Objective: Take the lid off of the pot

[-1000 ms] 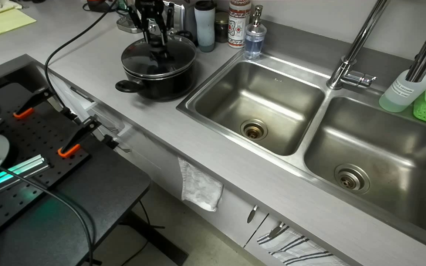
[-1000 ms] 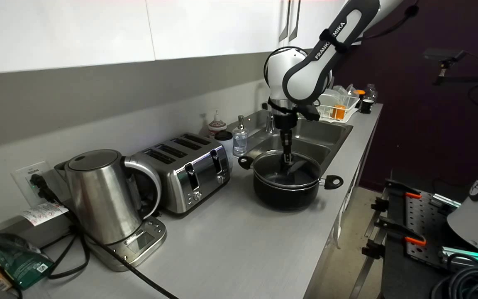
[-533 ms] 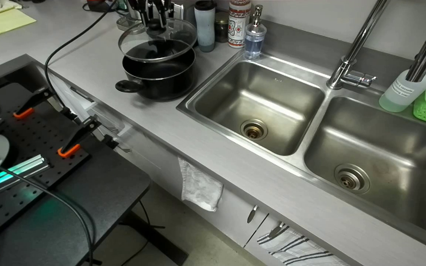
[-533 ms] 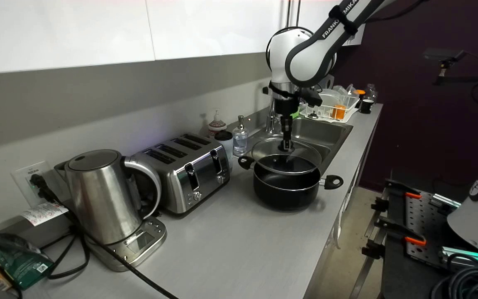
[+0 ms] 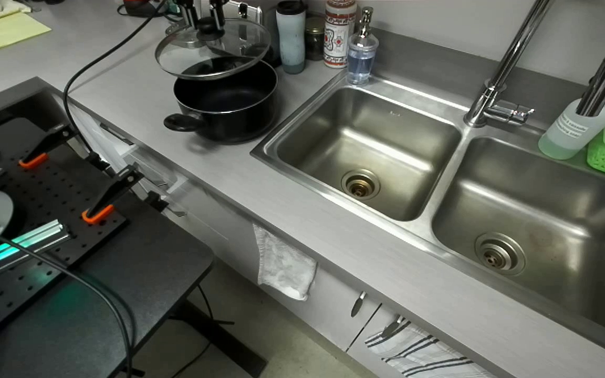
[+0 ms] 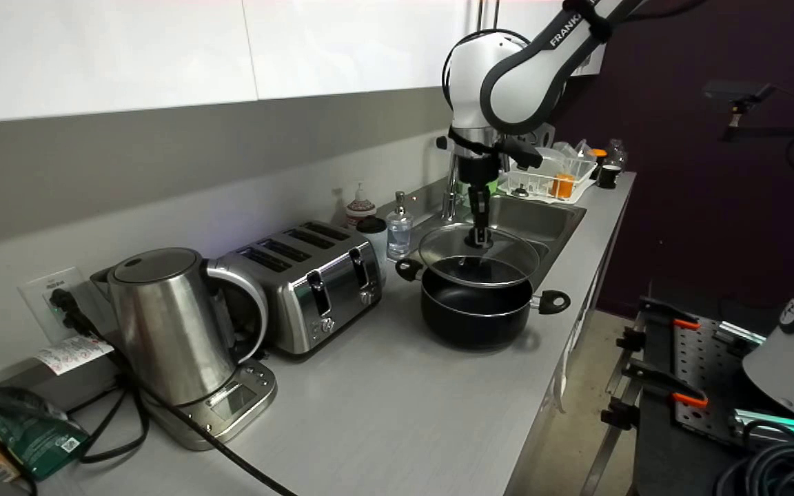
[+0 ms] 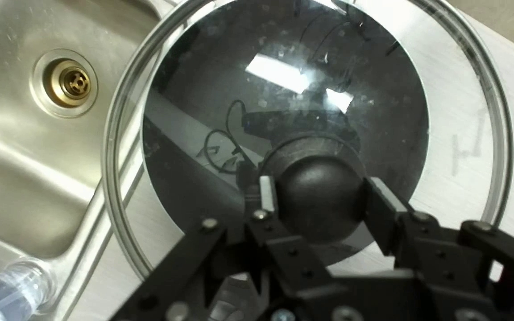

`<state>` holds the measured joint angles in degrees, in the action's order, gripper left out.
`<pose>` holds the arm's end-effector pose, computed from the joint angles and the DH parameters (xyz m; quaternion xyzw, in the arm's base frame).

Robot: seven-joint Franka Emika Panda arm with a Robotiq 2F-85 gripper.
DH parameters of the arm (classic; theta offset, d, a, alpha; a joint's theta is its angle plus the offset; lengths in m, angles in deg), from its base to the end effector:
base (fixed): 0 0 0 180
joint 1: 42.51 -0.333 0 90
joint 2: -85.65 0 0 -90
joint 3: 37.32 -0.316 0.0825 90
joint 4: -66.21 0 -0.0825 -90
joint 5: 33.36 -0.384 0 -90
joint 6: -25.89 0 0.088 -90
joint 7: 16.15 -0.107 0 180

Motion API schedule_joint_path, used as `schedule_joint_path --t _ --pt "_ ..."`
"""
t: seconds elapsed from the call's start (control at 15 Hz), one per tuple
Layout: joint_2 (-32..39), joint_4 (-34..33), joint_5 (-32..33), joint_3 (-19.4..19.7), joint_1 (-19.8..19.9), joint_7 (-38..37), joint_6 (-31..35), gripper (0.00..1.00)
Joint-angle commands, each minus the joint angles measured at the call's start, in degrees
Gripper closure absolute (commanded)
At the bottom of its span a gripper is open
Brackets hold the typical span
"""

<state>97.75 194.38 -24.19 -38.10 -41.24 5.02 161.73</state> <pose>0.5353 -0.0064 0.2687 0.9693 0.2372 -0.0475 0.0439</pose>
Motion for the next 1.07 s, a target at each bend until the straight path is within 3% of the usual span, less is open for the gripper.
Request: schedule_joint_path --t 0.0,0.53,1.0 --pt "-4.6 3.9 2.2 -0.7 -1.1 -0.5 -0.3 0.75" --pt "-9.6 9.7 6.1 -2.6 -4.0 -0.9 1.5 0.75" --pt "-10.5 10.4 10.1 -4.9 -6.9 -1.9 1.1 0.75"
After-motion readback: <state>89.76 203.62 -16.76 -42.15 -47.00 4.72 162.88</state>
